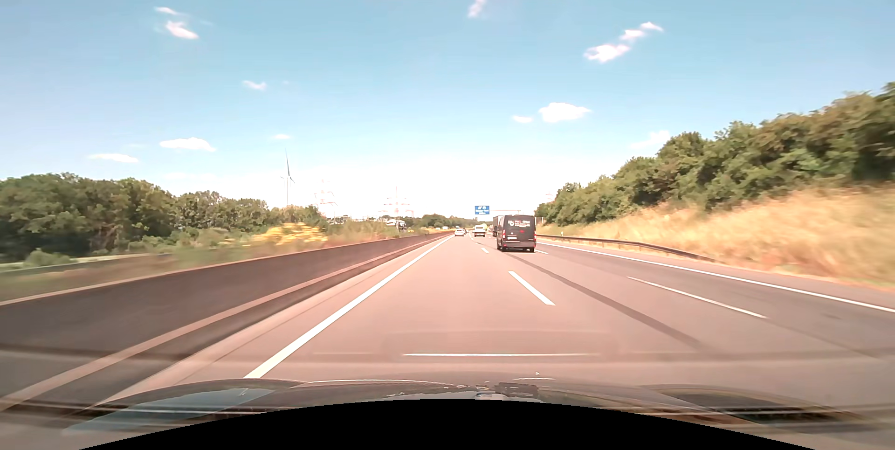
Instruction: Follow the waypoints while adhering to traffic rules and regulations
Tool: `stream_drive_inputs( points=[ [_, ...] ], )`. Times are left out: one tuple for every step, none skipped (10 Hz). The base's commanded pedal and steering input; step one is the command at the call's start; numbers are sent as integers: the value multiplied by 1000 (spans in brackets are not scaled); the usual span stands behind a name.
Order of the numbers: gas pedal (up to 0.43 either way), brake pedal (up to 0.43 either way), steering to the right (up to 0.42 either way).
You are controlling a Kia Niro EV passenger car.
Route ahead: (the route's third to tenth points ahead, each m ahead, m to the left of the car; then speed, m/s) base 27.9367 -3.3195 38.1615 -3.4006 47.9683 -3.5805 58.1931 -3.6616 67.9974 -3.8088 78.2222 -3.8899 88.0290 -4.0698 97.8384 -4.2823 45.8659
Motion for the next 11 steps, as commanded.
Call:
stream_drive_inputs(
  points=[
    [339, 0, 0],
    [339, 0, 1],
    [339, 0, 1],
    [339, 0, 1],
    [339, 0, 1],
    [339, 0, 1],
    [339, 0, 1],
    [339, 0, 1],
    [339, 0, 1],
    [339, 0, 1],
    [339, 0, 1]
  ],
)
